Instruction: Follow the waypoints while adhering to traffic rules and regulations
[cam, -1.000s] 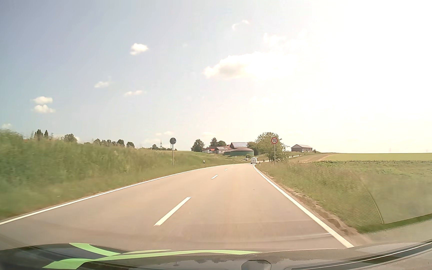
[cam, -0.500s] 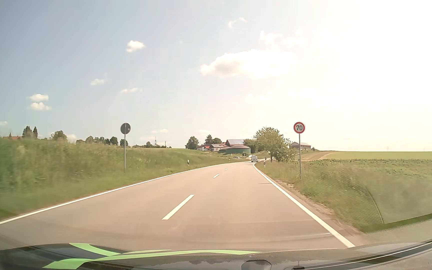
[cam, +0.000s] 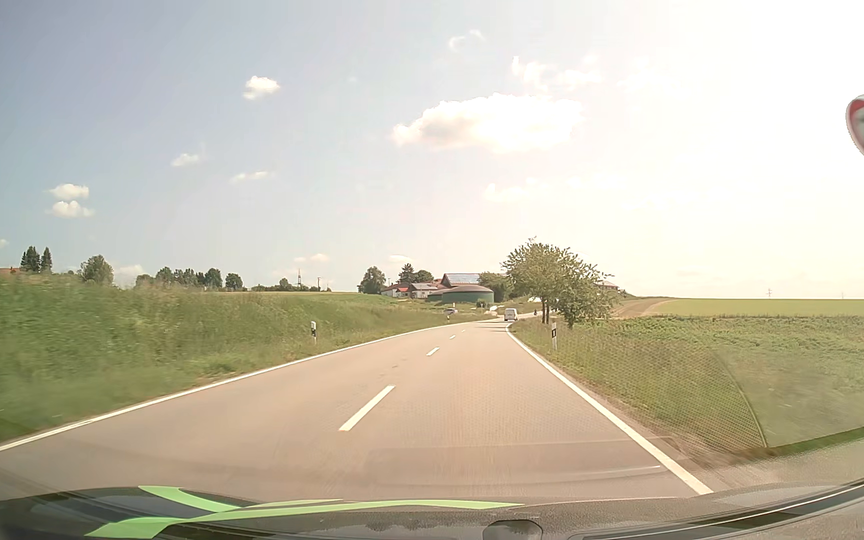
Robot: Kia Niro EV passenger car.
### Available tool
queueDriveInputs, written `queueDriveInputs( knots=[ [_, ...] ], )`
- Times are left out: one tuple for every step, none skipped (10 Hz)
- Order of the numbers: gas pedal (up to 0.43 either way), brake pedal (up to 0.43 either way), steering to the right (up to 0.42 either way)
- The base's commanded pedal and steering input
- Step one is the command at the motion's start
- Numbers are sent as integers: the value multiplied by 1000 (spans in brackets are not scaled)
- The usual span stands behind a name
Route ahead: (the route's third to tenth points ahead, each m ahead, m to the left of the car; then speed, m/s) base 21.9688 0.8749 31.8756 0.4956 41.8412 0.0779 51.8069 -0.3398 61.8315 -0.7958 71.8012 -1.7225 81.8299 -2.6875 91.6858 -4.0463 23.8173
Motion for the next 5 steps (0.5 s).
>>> queueDriveInputs(
  knots=[
    [177, 0, 6],
    [189, 0, 6],
    [209, 0, 6],
    [209, 0, 6],
    [209, 0, 6]
  ],
)
